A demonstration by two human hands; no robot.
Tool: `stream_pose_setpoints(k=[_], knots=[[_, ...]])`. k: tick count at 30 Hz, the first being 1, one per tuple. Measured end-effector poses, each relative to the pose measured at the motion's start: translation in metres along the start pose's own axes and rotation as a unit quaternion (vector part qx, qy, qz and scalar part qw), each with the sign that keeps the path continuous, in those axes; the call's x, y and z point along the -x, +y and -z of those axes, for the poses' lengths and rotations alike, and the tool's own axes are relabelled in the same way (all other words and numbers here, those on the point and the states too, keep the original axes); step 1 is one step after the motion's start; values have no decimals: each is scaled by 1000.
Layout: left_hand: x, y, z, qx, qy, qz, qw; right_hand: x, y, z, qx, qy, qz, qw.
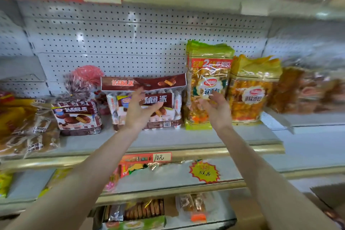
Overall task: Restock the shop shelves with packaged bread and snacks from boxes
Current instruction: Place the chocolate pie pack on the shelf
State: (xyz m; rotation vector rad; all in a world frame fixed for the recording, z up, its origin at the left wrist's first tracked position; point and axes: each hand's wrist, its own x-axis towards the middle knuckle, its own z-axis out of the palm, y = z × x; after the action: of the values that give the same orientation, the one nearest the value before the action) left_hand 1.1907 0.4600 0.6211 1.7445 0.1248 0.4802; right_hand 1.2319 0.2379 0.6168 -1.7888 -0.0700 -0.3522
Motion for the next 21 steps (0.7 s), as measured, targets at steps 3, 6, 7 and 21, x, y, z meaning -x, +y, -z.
stream_pose_setpoints(k=[3, 6, 7, 21], knots=[[11, 38, -16, 4, -29, -30, 999, 6, -31, 33, 13, 30, 27, 999], [16, 66, -32, 28, -60, -52, 996, 10, -51, 56, 21, 58, 42, 997], [17, 77, -40, 35, -75, -66, 994, 14, -61, 69, 23, 80, 51, 995], [39, 172, -127, 144, -313, -166, 924, 81, -127, 186, 64, 303, 91, 946]])
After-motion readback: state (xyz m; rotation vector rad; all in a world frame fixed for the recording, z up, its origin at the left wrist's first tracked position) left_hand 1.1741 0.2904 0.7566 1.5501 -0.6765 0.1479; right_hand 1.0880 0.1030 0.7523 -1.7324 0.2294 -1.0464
